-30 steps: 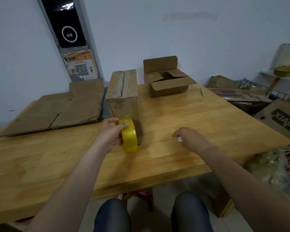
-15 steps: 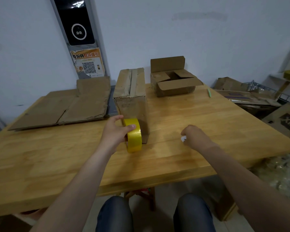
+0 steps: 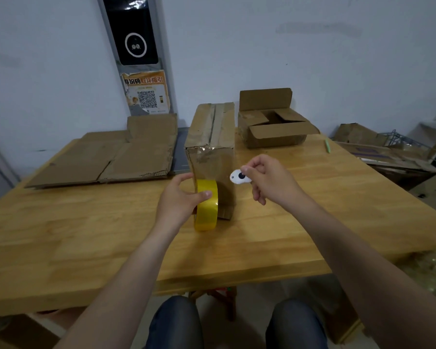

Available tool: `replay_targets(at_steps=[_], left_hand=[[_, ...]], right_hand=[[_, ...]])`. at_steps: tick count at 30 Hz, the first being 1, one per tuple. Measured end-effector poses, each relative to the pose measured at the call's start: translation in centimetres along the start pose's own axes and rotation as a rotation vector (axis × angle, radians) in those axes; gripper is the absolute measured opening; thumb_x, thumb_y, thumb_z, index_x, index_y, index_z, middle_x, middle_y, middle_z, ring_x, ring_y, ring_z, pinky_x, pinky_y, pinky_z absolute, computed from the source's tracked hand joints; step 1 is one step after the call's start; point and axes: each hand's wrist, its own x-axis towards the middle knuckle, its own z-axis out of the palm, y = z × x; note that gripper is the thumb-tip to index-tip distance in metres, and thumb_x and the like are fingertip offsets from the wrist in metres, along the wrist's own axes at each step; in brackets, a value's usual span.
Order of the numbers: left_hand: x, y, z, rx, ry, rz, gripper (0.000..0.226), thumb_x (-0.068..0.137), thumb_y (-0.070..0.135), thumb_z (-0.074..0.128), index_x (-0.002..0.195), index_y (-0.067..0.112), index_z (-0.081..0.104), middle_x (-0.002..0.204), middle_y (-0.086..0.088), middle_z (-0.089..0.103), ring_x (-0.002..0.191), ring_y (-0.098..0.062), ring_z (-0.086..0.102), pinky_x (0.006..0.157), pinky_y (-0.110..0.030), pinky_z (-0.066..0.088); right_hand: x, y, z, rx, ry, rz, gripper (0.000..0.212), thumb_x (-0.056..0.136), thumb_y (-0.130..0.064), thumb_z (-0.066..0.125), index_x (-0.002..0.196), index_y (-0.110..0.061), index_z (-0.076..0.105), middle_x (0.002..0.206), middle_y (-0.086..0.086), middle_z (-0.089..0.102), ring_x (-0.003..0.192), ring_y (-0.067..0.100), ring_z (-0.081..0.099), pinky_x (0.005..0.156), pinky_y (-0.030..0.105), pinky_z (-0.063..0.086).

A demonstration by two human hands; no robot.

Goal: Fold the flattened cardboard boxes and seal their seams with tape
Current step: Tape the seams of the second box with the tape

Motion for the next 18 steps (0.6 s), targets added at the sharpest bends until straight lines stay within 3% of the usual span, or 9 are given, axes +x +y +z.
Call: replay_targets(at_steps=[4,8,10,12,14,18], left_hand=[[0.3,-0.4,-0.4,0.109,-0.040,0.037,0.073,0.072,0.038,0.092,0.133,0.041,0.052,0.087,0.004,0.079,0.083,-0.011,0.075,0.080,-0.045,0.063],[0.7,-0.6,-0.6,-0.096,-0.112,-0.062,0.072,0.072,0.031,0.093,0.135,0.033,0.058,0.094,-0.003,0.080,0.092,-0.021,0.076,0.089,-0.051,0.061],[0.9,-0.5,-0.6,-0.134,-0.125,-0.075,0.064,0.077,0.028,0.091,0.132,0.031,0.060,0.097,-0.002,0.079,0.093,-0.020,0.076,0.091,-0.050,0.061],[1.1,-0.2,-0.8,-0.157,-0.139,-0.096,0.059,0.079,0.028,0.088,0.131,0.031,0.061,0.104,-0.003,0.078,0.097,-0.020,0.075,0.090,-0.049,0.061],[1.3,-0.2,-0.9,-0.170,-0.145,-0.116,0.059,0.077,0.033,0.089,0.129,0.032,0.062,0.112,-0.004,0.075,0.099,-0.021,0.074,0.087,-0.047,0.062],[1.5,-0.2,-0.9,-0.175,-0.163,-0.136,0.081,0.048,0.055,0.094,0.122,0.035,0.065,0.114,-0.003,0.076,0.104,-0.024,0.073,0.090,-0.050,0.061]], right_hand=[[0.4,-1.0,1.1,0.239,-0.062,0.040,0.023,0.100,-0.019,0.064,0.120,-0.013,0.055,0.076,0.017,0.067,0.049,0.022,0.057,0.041,0.031,0.048],[1.0,-1.5,2.0,0.360,-0.150,0.096,0.040,0.098,-0.014,0.067,0.136,-0.008,0.058,0.093,0.020,0.072,0.052,0.020,0.060,0.051,0.035,0.056],[1.1,-1.6,2.4,0.354,-0.162,0.126,0.030,0.101,-0.015,0.062,0.129,-0.008,0.064,0.083,0.015,0.067,0.051,0.017,0.057,0.049,0.033,0.055],[1.2,-1.6,2.6,0.349,-0.164,0.158,0.022,0.105,-0.019,0.055,0.120,-0.009,0.067,0.064,0.004,0.050,0.046,0.012,0.047,0.043,0.030,0.047],[1.3,-1.6,2.6,0.416,-0.187,0.211,0.023,0.107,-0.020,0.050,0.118,-0.009,0.066,0.060,-0.002,0.039,0.046,0.010,0.038,0.042,0.027,0.043],[1.5,-1.6,2.5,0.820,-0.201,0.312,0.024,0.105,-0.014,0.051,0.125,-0.008,0.063,0.072,0.003,0.053,0.058,0.010,0.050,0.060,0.029,0.059]])
